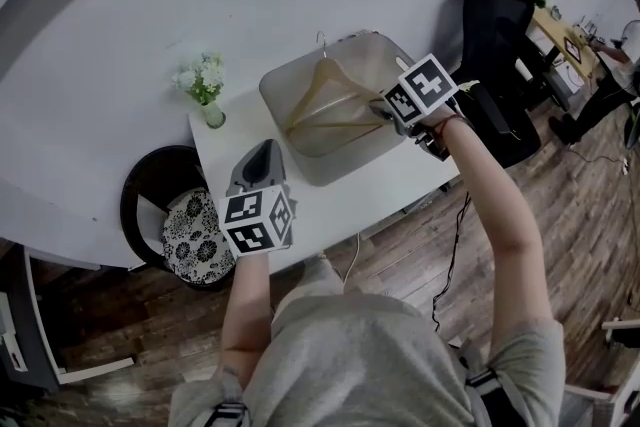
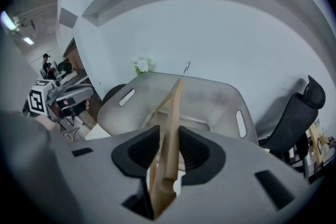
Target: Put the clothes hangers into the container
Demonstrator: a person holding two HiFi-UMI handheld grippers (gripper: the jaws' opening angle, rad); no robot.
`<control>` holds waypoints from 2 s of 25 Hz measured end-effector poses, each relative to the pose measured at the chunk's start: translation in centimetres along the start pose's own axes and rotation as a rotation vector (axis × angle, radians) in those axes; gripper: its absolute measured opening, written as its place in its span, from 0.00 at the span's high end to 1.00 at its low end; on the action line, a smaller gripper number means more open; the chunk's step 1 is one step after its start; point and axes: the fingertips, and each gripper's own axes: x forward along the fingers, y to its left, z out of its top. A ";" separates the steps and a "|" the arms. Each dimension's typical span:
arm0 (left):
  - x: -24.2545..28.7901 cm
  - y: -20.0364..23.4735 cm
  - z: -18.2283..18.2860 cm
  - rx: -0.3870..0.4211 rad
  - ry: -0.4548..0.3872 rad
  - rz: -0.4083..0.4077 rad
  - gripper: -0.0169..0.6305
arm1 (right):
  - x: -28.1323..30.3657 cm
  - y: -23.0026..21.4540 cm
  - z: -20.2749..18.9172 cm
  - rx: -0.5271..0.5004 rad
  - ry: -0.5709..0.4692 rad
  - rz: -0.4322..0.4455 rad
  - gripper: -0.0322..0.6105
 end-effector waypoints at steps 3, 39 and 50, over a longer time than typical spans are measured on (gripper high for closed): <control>0.1 0.0 -0.1 0.000 0.003 -0.006 0.96 | 0.3 -1.5 -0.9 -0.008 0.034 -0.046 0.76; -4.4 -4.7 -1.0 0.001 0.000 -0.049 0.96 | -9.5 -5.0 -4.8 0.175 -0.208 -0.307 0.70; -8.6 -7.1 -1.7 0.008 0.000 -0.066 0.96 | -12.6 2.4 -7.9 0.217 -0.340 -0.235 0.74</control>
